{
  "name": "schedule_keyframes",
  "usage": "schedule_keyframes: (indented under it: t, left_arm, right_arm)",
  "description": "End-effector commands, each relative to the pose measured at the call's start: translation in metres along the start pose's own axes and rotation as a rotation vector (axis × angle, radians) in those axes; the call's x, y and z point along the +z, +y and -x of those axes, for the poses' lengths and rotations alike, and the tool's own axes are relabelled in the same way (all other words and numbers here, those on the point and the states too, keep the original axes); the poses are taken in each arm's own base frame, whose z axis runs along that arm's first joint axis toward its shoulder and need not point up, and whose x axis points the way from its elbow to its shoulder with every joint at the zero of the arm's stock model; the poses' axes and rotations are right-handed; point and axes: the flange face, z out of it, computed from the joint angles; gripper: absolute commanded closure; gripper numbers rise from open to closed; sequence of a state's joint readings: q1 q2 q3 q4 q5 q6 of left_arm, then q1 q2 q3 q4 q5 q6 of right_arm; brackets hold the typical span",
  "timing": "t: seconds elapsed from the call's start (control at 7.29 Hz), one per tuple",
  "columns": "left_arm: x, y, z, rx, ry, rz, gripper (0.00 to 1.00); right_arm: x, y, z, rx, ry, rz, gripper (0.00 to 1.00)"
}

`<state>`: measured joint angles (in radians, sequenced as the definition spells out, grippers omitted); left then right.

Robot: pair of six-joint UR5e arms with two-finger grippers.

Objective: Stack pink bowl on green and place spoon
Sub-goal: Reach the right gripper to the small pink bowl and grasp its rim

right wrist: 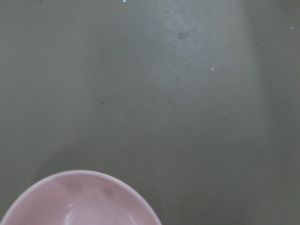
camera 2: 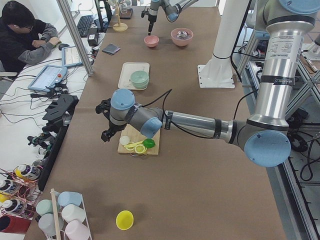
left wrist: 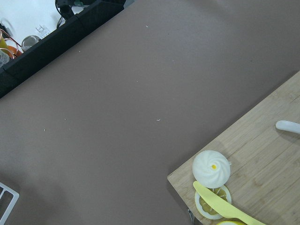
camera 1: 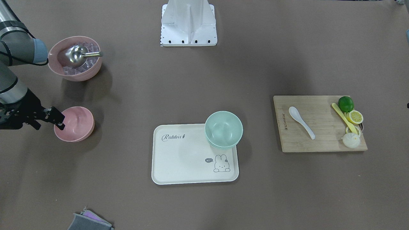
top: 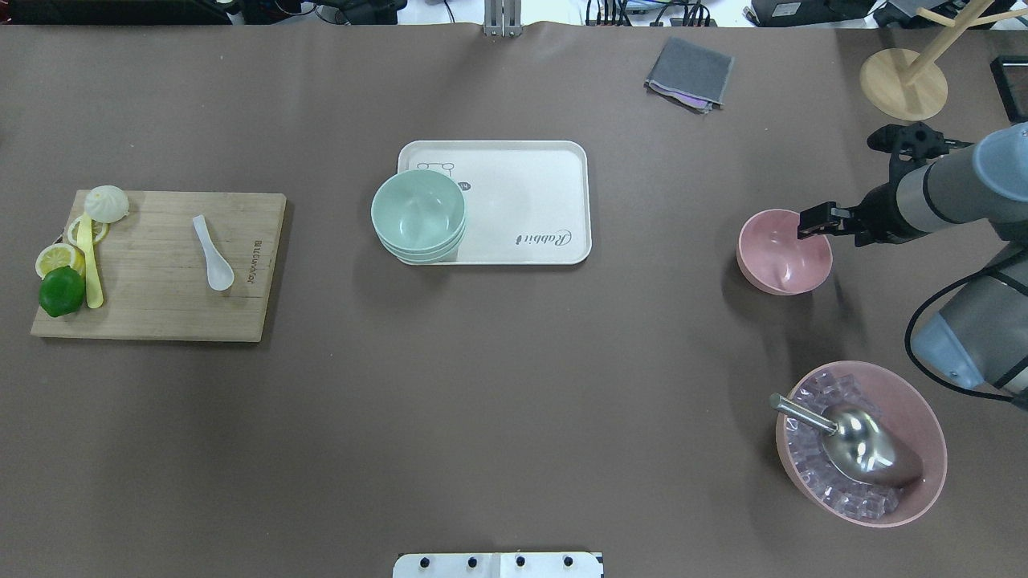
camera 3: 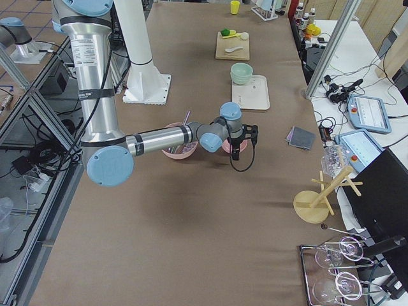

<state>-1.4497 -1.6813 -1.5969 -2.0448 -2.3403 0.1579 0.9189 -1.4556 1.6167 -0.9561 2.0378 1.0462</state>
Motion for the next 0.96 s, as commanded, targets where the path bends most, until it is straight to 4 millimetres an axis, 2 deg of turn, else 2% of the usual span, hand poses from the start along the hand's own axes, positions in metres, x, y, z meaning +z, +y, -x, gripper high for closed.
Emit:
schedule_keyframes:
  t: [0.0, 0.14, 0.27, 0.82]
  left_arm:
    - [0.0, 0.0, 0.0, -0.017, 0.0, -0.001, 0.01]
    - [0.0, 0.0, 0.0, -0.02, 0.0, -0.001, 0.01]
    - [0.0, 0.0, 0.0, -0.02, 0.0, -0.001, 0.01]
    - [0.001, -0.001, -0.002, -0.031, 0.002, -0.001, 0.01]
  right_arm:
    - [0.008, 0.01, 0.005, 0.0, 0.007, 0.009, 0.62]
    - [0.009, 0.012, -0.001, -0.003, 0.015, 0.011, 0.83]
    - [0.008, 0.011, -0.001, -0.006, 0.015, 0.01, 1.0]
    - [-0.011, -0.004, 0.001, 0.008, -0.01, -0.007, 1.0]
